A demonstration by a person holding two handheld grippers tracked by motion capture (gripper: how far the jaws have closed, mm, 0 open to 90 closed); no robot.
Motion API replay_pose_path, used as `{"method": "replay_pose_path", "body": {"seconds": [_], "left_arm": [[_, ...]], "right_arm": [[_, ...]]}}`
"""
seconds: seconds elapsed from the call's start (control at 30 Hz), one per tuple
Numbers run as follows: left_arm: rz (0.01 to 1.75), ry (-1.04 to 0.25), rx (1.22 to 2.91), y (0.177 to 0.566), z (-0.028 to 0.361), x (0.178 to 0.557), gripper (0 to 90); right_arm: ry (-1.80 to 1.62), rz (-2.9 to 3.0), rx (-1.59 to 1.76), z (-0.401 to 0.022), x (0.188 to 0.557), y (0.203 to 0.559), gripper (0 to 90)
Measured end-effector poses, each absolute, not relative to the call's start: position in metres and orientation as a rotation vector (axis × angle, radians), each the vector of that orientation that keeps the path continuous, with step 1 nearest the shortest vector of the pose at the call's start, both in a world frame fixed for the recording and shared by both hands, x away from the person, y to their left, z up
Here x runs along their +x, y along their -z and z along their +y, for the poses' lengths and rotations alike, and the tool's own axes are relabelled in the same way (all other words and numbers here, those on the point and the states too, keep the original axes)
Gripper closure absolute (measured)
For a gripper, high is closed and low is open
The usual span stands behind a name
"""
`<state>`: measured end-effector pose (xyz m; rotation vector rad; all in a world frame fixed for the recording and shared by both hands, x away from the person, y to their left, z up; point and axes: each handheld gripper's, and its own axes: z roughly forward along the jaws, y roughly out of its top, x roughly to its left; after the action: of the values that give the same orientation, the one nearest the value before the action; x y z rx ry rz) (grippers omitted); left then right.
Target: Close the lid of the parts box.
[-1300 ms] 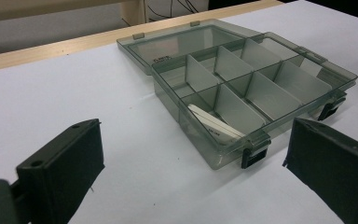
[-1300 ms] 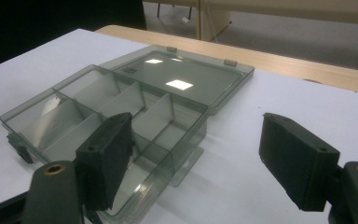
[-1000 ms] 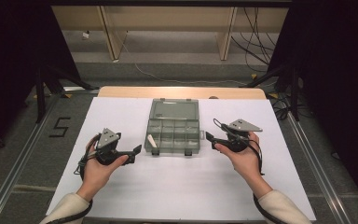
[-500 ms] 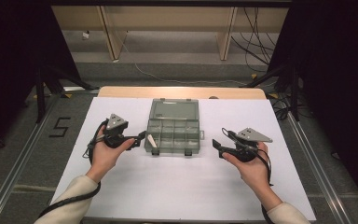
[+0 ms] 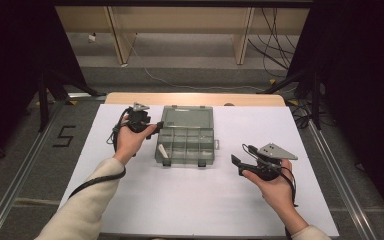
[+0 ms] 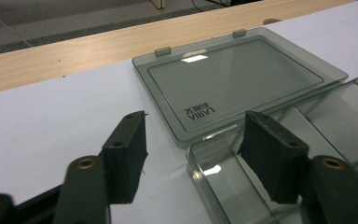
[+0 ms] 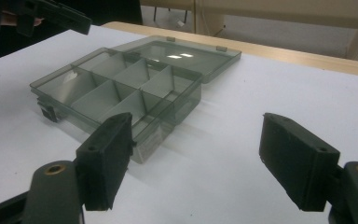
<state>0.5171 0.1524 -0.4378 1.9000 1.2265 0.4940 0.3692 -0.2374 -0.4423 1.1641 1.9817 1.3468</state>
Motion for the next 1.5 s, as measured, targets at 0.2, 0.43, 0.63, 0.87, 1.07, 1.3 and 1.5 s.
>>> {"method": "replay_pose_path", "body": {"seconds": [0.2,0.43,0.63,0.87,1.07,1.3,1.5], "left_arm": [[1.28,-0.456,1.958,0.441,0.149,0.539,50.5],[1.372,-0.408,1.957,0.449,0.142,0.559,61.7],[1.437,-0.385,1.989,0.451,0.134,0.576,67.2],[1.503,-0.359,2.021,0.452,0.127,0.59,70.3],[1.544,-0.341,2.025,0.454,0.125,0.596,71.4],[1.571,-0.331,2.027,0.46,0.126,0.598,72.6],[1.581,-0.322,2.019,0.46,0.126,0.598,74.7]], "right_arm": [[-1.337,1.991,1.171,-0.24,0.368,0.442,26.6],[-1.345,1.983,1.166,-0.238,0.369,0.444,26.7],[-1.345,1.971,1.154,-0.24,0.369,0.443,26.7],[-1.351,1.99,1.173,-0.241,0.369,0.444,26.8],[-1.349,1.998,1.173,-0.242,0.369,0.443,26.8],[-1.35,2.01,1.178,-0.24,0.368,0.444,26.7],[-1.345,2.01,1.173,-0.24,0.369,0.445,26.8]]}}
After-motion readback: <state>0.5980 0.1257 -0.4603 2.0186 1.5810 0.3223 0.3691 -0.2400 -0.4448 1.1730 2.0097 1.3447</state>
